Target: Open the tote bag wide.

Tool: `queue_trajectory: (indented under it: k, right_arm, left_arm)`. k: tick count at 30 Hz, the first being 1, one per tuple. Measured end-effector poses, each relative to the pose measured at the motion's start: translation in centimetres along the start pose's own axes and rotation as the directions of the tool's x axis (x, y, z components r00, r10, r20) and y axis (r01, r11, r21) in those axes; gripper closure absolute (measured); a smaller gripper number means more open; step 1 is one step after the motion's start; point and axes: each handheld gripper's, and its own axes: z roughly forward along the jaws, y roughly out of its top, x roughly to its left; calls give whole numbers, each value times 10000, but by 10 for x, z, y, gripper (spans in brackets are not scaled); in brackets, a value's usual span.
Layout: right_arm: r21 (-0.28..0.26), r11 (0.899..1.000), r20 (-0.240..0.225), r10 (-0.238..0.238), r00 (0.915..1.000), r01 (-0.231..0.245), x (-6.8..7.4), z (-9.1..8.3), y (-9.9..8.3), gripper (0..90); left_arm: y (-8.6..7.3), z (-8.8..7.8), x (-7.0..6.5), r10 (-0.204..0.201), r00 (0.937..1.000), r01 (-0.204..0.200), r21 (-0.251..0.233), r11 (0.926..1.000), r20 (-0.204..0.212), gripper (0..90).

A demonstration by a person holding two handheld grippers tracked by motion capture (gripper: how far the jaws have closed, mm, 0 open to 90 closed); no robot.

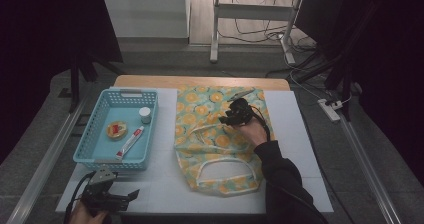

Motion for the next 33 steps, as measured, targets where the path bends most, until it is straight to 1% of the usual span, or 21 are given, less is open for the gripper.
queue_trajectory:
  k: [3,7,8,9,10,11,13,15,17,20,23,26,29,33]
  right_arm:
    - [82,9998,-30,-182,9998,182,4,-6,2,407]
    - [66,9991,103,-410,9991,409,13,-14,2,292]
    - [63,9990,81,-453,9989,452,15,-16,2,253]
    - [9,9987,59,-516,9987,515,19,-20,2,188]
    - [9,9987,59,-516,9987,515,19,-20,2,188]
    - [-69,9986,39,-516,9987,517,21,-23,1,166]
    - [-142,9991,-57,-411,9991,410,25,-27,1,88]
    - [-277,9992,-189,-297,9994,292,29,-31,1,52]
    - [-370,9988,-267,-323,9991,314,34,-34,-1,15]
    - [-256,9991,-467,-349,9983,337,40,-38,-5,0]
    - [-12,9995,-808,-329,9962,329,48,-41,-11,0]
    - [170,9983,-877,-543,9947,560,56,-43,-18,0]
    - [208,9971,-916,-709,9933,731,64,-43,-24,0]
    - [554,9946,-939,-823,9922,877,70,-37,-35,0]
  left_arm:
    - [0,0,0,5,10000,-5,-4,10000,-11,14]
    - [0,0,0,10,10000,-10,-13,10000,-14,14]
    - [0,0,0,10,10000,-10,-15,10000,-14,14]
    - [0,0,0,8,10000,-8,-17,10000,-5,14]
    - [0,-1,0,7,10000,-7,-19,10000,-5,14]
    - [0,-1,0,6,10000,-6,-19,10000,0,14]
    - [0,-1,0,1,10000,-1,-29,10000,7,14]
    - [0,-1,0,-9,10000,9,-31,10000,11,14]
    - [0,-1,0,-12,10000,12,-49,10000,13,14]
    - [0,-1,0,-9,10000,9,-64,10000,9,14]
    - [0,-1,-1,36,10000,-36,-57,10000,-9,14]
    - [0,-1,-1,55,10000,-55,-41,10000,-15,14]
    - [0,-1,-1,43,10000,-43,-43,10000,-10,13]
    - [0,-1,-1,68,10000,-69,-40,10000,-11,14]
